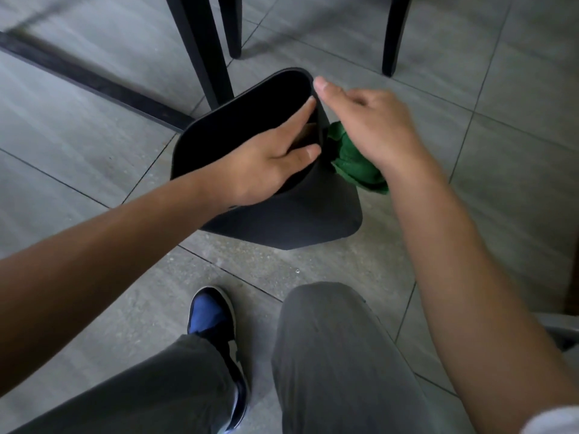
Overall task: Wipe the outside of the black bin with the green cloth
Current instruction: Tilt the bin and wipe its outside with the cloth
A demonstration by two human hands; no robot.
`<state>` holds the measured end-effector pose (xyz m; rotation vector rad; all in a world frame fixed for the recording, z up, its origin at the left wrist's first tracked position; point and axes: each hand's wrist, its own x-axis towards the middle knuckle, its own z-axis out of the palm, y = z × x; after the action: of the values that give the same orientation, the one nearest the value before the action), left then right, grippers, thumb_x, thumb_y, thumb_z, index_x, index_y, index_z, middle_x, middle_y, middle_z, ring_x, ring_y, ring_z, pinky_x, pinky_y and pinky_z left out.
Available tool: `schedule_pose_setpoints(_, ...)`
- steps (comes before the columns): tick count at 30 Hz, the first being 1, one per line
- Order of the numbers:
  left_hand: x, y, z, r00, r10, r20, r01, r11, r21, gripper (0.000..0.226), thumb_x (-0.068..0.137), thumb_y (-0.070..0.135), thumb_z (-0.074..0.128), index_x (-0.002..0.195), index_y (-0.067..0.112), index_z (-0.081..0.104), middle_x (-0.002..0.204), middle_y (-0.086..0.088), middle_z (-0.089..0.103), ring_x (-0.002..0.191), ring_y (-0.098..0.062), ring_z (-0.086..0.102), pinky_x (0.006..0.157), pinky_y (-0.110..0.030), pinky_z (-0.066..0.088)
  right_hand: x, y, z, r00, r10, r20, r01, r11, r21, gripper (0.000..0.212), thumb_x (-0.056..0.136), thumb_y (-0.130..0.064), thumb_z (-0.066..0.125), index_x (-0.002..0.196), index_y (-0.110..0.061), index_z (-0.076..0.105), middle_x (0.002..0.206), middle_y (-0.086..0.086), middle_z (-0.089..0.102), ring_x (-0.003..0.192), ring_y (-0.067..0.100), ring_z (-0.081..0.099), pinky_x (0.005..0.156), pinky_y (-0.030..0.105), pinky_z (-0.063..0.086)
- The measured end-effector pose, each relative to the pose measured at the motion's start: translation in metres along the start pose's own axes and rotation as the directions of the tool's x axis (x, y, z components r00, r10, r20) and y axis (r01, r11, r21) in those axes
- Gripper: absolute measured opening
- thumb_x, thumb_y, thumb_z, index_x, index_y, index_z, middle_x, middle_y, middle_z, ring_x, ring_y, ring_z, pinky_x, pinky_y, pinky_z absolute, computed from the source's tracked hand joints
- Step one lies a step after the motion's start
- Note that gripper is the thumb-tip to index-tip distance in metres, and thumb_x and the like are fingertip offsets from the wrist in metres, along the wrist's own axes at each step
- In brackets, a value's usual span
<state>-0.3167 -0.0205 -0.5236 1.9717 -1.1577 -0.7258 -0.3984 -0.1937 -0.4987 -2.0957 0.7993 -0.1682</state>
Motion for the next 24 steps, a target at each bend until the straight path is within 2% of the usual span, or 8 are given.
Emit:
schedule_pose_setpoints(4,-0.001,-0.001,0.010,0.994,0.027,0.110,-0.016,0.995,-0.100,0.087,0.100,0.033,0.054,0.166,0.012,0.002,0.172,-0.002,0.019,0.157,-0.009,0.017,0.129,-0.042,0.016,-0.002,0.000,-0.004,1.000,-0.009,0.022,0.012,0.989,-0.150,0.044,0.079,-0.072,0.063,0.087,-0.032,0.079,0.082,-0.013,0.074,0.082,0.007,0.069,0.080,0.033,0.058)
schedule_pose_setpoints(9,-0.018,-0.005,0.014,0.969,0.000,0.247,0.041,0.986,-0.162,0.083,0.104,0.017,0.058,0.166,0.015,0.002,0.170,0.001,0.022,0.154,0.000,0.023,0.127,-0.027,0.020,-0.004,-0.001,0.000,0.994,-0.078,-0.075,0.057,0.966,-0.253,0.032,0.074,-0.053,0.068,0.077,-0.022,0.075,0.053,-0.006,0.055,0.054,0.010,0.053,0.055,0.028,0.041)
schedule_pose_setpoints(11,-0.024,-0.013,0.004,0.987,-0.061,0.150,0.078,0.991,-0.105,0.078,0.104,0.017,0.059,0.166,0.021,0.012,0.165,0.000,0.034,0.150,-0.006,0.035,0.125,-0.031,0.027,-0.002,-0.001,0.000,0.993,-0.080,-0.088,0.055,0.964,-0.260,0.025,0.071,-0.048,0.072,0.074,-0.023,0.072,0.051,-0.007,0.051,0.050,0.008,0.048,0.053,0.026,0.035)
schedule_pose_setpoints(14,-0.036,-0.037,-0.030,0.974,-0.134,-0.182,0.158,0.979,0.128,0.074,0.103,0.026,0.062,0.164,0.031,0.021,0.159,-0.003,0.045,0.141,-0.017,0.047,0.121,-0.038,0.033,0.000,0.004,-0.004,0.996,-0.050,-0.075,0.034,0.978,-0.207,0.019,0.071,-0.043,0.075,0.070,-0.026,0.067,0.050,-0.010,0.051,0.045,0.007,0.046,0.050,0.024,0.034)
schedule_pose_setpoints(17,-0.066,-0.066,-0.057,0.914,-0.128,-0.385,0.305,0.844,0.442,0.073,0.101,0.034,0.061,0.163,0.031,0.021,0.164,-0.012,0.036,0.147,-0.035,0.039,0.119,-0.044,0.029,-0.003,0.014,-0.001,0.992,-0.054,-0.114,0.031,0.981,-0.192,0.018,0.071,-0.043,0.076,0.070,-0.027,0.069,0.050,-0.009,0.051,0.046,0.005,0.045,0.048,0.022,0.033)
schedule_pose_setpoints(19,-0.094,-0.082,-0.061,0.870,-0.260,-0.418,0.458,0.741,0.491,0.079,0.100,0.039,0.061,0.164,0.030,0.015,0.166,-0.016,0.032,0.148,-0.044,0.036,0.119,-0.056,0.032,-0.005,0.020,0.001,0.987,-0.066,-0.143,0.038,0.981,-0.189,0.017,0.070,-0.042,0.076,0.071,-0.027,0.069,0.050,-0.010,0.050,0.047,0.004,0.045,0.048,0.022,0.033)
schedule_pose_setpoints(22,-0.128,-0.087,-0.049,0.726,-0.595,-0.345,0.677,0.705,0.211,0.080,0.101,0.042,0.061,0.164,0.038,0.011,0.143,-0.020,0.061,0.114,-0.045,0.068,0.101,-0.055,0.053,-0.005,0.027,-0.001,0.987,-0.068,-0.145,0.042,0.984,-0.175,0.015,0.070,-0.041,0.076,0.068,-0.030,0.066,0.055,-0.013,0.053,0.050,0.003,0.047,0.049,0.021,0.033)
schedule_pose_setpoints(24,-0.136,-0.084,-0.040,0.705,-0.692,-0.158,0.682,0.722,-0.117,0.066,0.106,0.021,0.056,0.161,0.032,0.022,0.096,-0.019,0.079,0.069,-0.038,0.077,0.065,-0.046,0.065,-0.005,0.028,0.000,0.988,-0.077,-0.132,0.054,0.984,-0.172,0.015,0.070,-0.041,0.077,0.069,-0.032,0.065,0.061,-0.017,0.056,0.054,-0.001,0.049,0.052,0.019,0.035)
